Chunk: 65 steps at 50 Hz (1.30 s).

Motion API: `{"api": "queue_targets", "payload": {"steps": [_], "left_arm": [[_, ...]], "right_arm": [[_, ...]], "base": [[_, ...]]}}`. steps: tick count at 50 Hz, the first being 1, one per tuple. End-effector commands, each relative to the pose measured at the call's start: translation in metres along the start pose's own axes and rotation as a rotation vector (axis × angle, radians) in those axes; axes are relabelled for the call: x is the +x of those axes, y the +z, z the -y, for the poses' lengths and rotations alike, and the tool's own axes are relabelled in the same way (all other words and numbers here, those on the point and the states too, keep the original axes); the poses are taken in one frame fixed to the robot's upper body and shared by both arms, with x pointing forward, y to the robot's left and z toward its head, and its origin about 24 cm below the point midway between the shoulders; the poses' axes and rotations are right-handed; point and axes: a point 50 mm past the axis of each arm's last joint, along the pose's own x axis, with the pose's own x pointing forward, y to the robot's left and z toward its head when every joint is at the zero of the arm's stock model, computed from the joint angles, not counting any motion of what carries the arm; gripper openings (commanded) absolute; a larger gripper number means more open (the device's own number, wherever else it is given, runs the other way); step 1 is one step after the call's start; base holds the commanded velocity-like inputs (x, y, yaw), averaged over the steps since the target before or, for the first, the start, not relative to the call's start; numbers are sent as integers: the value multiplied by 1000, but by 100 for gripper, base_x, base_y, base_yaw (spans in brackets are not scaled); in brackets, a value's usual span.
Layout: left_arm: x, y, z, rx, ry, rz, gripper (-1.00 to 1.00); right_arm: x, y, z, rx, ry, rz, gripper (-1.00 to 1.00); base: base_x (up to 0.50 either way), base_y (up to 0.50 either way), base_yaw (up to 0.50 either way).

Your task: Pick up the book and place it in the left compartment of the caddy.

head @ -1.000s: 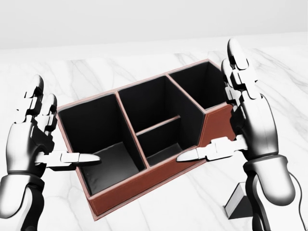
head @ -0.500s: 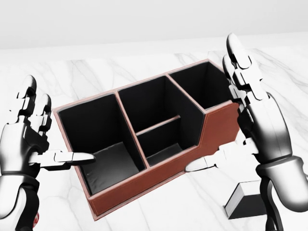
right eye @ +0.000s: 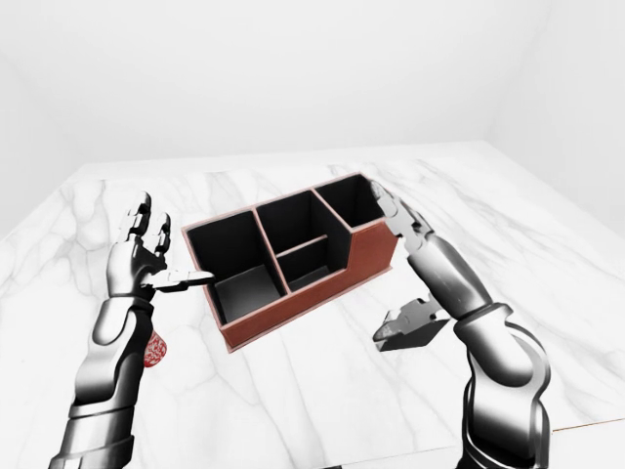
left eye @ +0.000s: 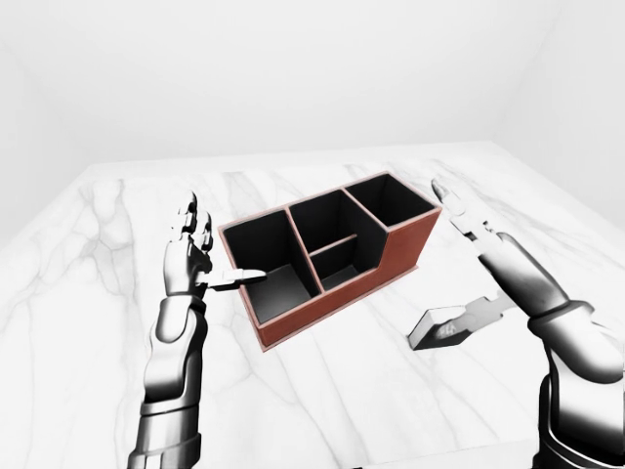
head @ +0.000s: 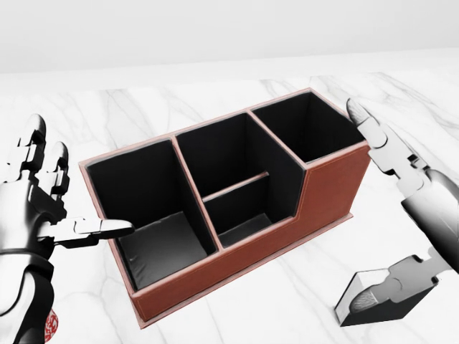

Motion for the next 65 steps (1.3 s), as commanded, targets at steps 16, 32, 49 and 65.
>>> {"api": "queue_targets", "payload": {"steps": [16,32,49,65], "left_arm": [[2,-6,-4,-1,18,-15,100],[-3,-6,-9,-2,41,-23,100],[0,-6,-17,-1,70,-22,100],[1,-10,-22,-2,90,-24,100]], "right_arm": [[-24,-42,16,-211,-36,-358,100],[-13,-82,-10,-331,172,-503,100],[1,-93,-29,-403,287,-514,100],[1,-110,-28,-487,359,-612,100]], "base": [[0,0,0],[0,0,0],[0,0,0],[0,0,0]]}}
